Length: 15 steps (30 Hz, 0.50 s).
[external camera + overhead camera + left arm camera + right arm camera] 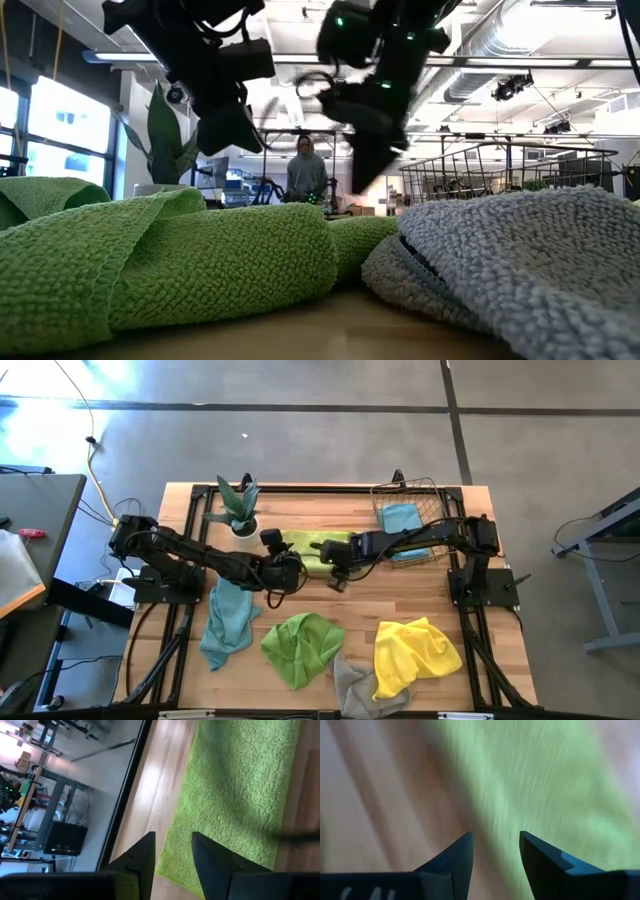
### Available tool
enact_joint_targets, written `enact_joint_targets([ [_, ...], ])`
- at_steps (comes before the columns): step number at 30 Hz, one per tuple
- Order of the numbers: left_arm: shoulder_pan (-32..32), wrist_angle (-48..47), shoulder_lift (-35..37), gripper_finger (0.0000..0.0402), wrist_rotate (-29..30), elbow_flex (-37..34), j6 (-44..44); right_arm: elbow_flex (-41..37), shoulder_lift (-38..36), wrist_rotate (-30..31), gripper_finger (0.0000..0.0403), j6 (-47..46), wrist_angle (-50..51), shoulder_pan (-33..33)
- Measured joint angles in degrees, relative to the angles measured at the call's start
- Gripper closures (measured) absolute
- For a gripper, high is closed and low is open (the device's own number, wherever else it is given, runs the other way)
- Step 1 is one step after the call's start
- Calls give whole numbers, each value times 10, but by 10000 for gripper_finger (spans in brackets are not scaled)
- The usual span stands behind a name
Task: Fold microfiber towels
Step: Fold the light green towel
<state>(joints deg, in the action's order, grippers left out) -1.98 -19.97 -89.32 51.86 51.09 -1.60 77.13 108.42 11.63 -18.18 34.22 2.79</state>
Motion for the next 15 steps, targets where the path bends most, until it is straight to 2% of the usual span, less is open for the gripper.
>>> enact_joint_targets([
  [3,0,0,0,286,0,0,15,-5,2,45,250,1,-108,-2],
  [8,-9,-4,0,286,4,0,30,-5,26,47,249,37,-247,4],
  [11,-18,-5,0,286,15,0,31,-5,46,46,250,43,-289,9],
  [15,-31,-5,0,286,15,0,31,-5,74,46,250,43,-293,20],
])
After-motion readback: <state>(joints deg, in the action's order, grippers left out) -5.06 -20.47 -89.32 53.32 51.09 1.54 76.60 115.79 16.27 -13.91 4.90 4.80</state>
